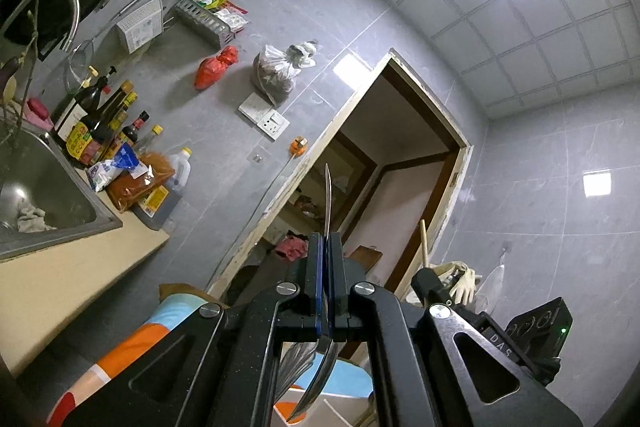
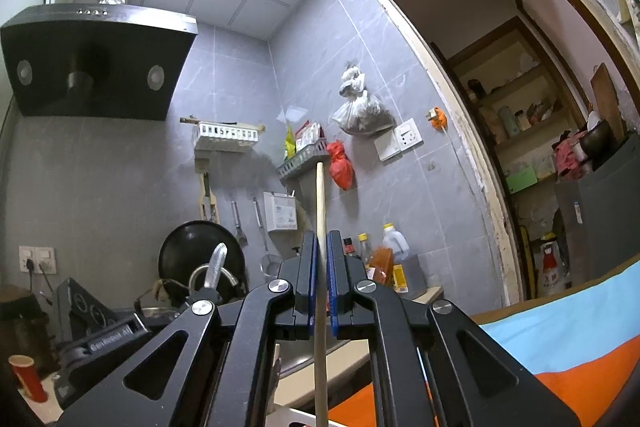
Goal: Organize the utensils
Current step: 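Lift the spoon and chopstick up off the cloth and carry them toward the caddy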
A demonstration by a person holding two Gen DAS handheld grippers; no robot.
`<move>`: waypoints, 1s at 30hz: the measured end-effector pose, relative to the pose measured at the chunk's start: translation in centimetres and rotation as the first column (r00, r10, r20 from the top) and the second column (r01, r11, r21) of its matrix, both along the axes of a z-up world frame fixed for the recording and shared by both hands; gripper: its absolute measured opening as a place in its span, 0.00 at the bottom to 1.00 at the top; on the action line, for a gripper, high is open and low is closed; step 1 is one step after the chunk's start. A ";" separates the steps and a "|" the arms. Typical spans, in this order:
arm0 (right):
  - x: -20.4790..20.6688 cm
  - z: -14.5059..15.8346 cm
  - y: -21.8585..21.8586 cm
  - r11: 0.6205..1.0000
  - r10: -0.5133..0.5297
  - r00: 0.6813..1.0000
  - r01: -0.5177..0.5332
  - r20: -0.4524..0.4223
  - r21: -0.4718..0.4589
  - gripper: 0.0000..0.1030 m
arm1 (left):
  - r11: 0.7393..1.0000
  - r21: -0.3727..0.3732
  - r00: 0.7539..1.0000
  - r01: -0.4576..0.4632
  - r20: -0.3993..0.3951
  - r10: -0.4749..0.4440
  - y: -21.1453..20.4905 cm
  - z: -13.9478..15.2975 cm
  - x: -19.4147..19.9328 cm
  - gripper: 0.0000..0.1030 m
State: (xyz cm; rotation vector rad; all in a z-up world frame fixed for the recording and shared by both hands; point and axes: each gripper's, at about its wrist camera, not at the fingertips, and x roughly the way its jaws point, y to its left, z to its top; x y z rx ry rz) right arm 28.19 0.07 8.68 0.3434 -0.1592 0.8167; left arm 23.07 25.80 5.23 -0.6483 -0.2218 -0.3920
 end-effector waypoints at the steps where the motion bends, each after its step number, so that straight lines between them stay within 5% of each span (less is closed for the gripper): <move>1: 0.0 -0.1 0.1 1.000 0.002 1.000 -0.002 -0.001 0.000 0.03 | 1.000 -0.002 1.000 0.003 -0.003 -0.003 0.0 -0.1 0.0 0.00; 11: 0.1 -0.5 0.2 1.000 0.012 1.000 -0.012 -0.024 0.004 0.03 | 1.000 -0.008 0.999 0.016 -0.029 -0.017 -0.6 -1.2 0.1 0.00; 20: 0.8 -1.1 -0.8 0.997 0.039 0.997 -0.034 -0.072 0.063 0.03 | 0.997 0.065 0.999 -0.032 -0.024 0.033 -2.4 -0.9 -1.2 0.00; 30: 0.3 -0.8 -0.9 0.997 0.035 0.997 -0.029 -0.069 0.074 0.03 | 1.000 -0.008 0.998 -0.014 -0.065 0.014 -1.4 -1.6 -0.6 0.00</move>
